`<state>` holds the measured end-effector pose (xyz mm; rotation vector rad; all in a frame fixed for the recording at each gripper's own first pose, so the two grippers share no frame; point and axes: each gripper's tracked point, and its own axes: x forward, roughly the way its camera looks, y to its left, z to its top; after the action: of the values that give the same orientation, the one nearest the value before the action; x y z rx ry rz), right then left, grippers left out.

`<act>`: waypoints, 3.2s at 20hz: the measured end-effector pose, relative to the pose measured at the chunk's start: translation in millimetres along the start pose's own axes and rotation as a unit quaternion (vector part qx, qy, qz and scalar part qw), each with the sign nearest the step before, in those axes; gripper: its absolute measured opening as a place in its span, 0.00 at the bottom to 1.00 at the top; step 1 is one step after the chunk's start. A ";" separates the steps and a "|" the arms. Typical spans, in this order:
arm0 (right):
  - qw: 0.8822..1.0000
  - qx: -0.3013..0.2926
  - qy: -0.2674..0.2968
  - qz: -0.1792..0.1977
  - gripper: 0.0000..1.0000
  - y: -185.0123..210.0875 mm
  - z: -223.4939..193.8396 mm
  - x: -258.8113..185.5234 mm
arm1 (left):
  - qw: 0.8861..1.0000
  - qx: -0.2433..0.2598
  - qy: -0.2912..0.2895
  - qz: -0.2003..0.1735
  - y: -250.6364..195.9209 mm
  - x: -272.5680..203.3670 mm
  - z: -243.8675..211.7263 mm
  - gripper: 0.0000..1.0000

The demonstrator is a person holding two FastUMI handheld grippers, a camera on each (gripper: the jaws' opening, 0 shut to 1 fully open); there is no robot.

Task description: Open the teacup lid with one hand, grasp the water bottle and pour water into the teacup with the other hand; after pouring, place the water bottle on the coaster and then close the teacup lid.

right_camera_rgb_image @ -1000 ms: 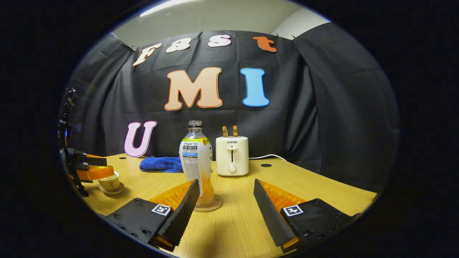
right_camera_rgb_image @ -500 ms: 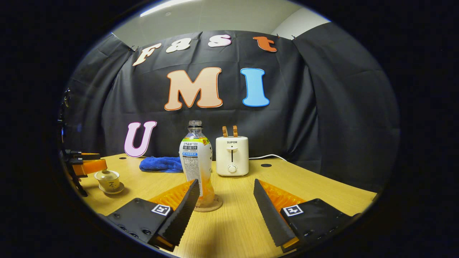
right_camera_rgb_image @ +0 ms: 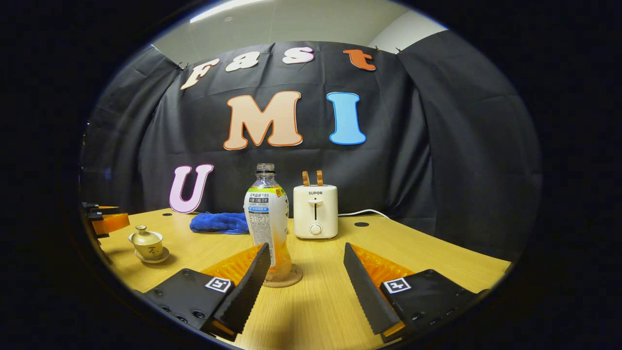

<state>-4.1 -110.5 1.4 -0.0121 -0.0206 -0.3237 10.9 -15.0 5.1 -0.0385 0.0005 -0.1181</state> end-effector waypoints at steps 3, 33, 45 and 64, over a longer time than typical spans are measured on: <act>1.000 0.000 0.000 0.000 0.96 -0.2 0.4 -0.6 | 1.000 0.001 0.004 0.008 1.8 -2.0 -1.5 0.92; 1.000 0.000 0.001 0.000 0.97 -0.7 0.0 0.6 | 0.989 0.006 0.009 0.148 53.5 -14.6 0.2 0.90; 1.000 0.000 0.001 0.000 0.97 -0.8 0.5 0.3 | 0.989 0.006 0.010 0.146 53.5 -14.2 -0.3 0.90; 1.000 0.000 0.001 0.000 0.97 -0.8 0.2 0.6 | 0.989 0.005 0.009 0.144 52.6 -13.9 -0.4 0.90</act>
<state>-3.8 -111.5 1.6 -0.0112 -0.0191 -0.3237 3.3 38.9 2.6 -0.0263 0.0239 0.1714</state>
